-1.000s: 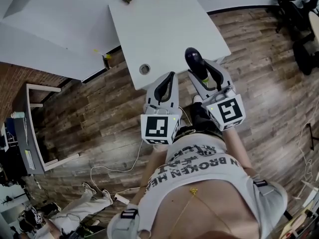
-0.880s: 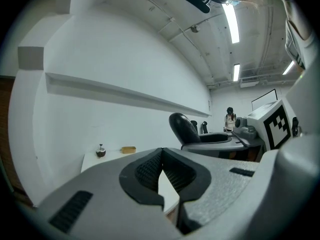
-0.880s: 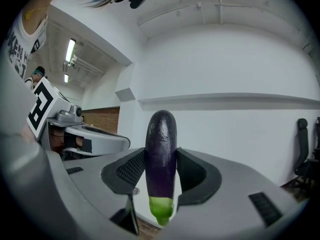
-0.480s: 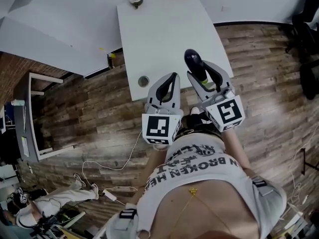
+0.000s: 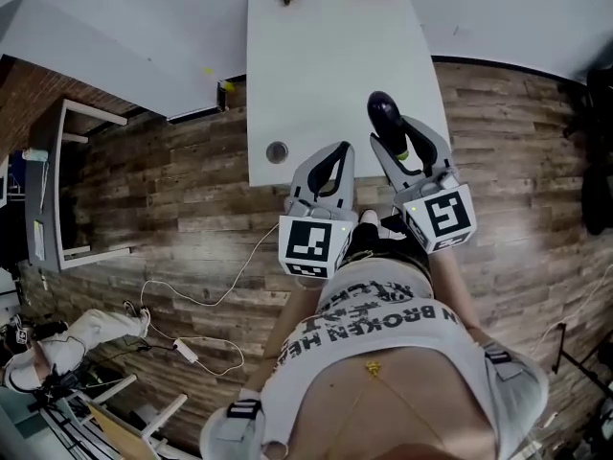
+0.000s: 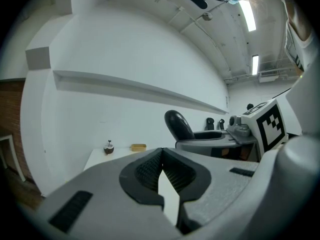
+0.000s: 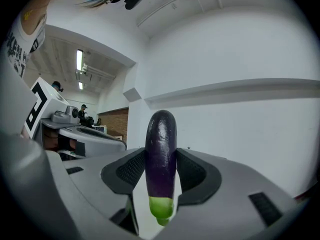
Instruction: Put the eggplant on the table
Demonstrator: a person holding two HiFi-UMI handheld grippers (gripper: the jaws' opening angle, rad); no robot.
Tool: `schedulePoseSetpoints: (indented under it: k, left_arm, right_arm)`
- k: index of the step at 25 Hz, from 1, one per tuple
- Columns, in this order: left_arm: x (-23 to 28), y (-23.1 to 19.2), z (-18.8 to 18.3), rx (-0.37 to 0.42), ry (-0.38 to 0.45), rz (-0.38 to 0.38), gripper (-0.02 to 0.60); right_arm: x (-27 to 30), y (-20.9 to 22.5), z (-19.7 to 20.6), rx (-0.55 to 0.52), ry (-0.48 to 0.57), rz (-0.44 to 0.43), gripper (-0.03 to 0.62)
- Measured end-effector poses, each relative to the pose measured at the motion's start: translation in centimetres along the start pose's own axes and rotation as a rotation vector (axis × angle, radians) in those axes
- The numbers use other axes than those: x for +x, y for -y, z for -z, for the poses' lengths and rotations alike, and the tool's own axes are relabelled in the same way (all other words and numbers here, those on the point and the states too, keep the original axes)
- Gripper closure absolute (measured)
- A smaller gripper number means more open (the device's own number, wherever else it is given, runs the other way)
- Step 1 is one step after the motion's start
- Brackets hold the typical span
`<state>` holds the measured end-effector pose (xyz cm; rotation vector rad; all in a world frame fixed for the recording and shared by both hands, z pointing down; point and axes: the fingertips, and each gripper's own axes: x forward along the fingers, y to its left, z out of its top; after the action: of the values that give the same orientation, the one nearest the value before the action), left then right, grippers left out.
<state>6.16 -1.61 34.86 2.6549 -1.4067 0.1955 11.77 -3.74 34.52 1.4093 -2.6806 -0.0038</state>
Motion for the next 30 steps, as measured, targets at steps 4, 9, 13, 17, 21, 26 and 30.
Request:
schedulePoseSetpoints:
  k: [4, 9, 13, 17, 21, 26, 30]
  left_arm:
    - [-0.5, -0.6, 0.4, -0.004, 0.005, -0.021, 0.575]
    - [1.6, -3.4, 0.5, -0.008, -0.015, 0.006, 0.575]
    - [3.1, -4.0, -0.4, 0.009, 0.002, 0.057, 0.575]
    - [4.4, -5.4, -1.1, 0.011, 0.009, 0.097, 0.575]
    - [6.1, -8.5, -1.6, -0.005, 0.001, 0.131, 0.575]
    - [6.6, -10.8, -2.3, -0.011, 0.023, 0.158, 0.575]
    - [6.3, -13.2, -2.4, -0.011, 0.032, 0.164, 0.575]
  right_arm:
    - [0.3, -0.6, 0.3, -0.003, -0.005, -0.013, 0.399]
    - [3.2, 0.1, 0.1, 0.008, -0.015, 0.007, 0.401]
    - [3.9, 0.8, -0.1, 0.007, -0.017, 0.045, 0.401]
    - [5.4, 1.7, -0.3, 0.004, -0.034, 0.089, 0.401]
    - [8.6, 2.0, -0.9, 0.005, -0.053, 0.117, 0.399]
    - [10.9, 1.4, -1.0, -0.001, -0.062, 0.13, 0.401]
    - [12.9, 0.6, -1.0, -0.008, -0.074, 0.147, 0.399]
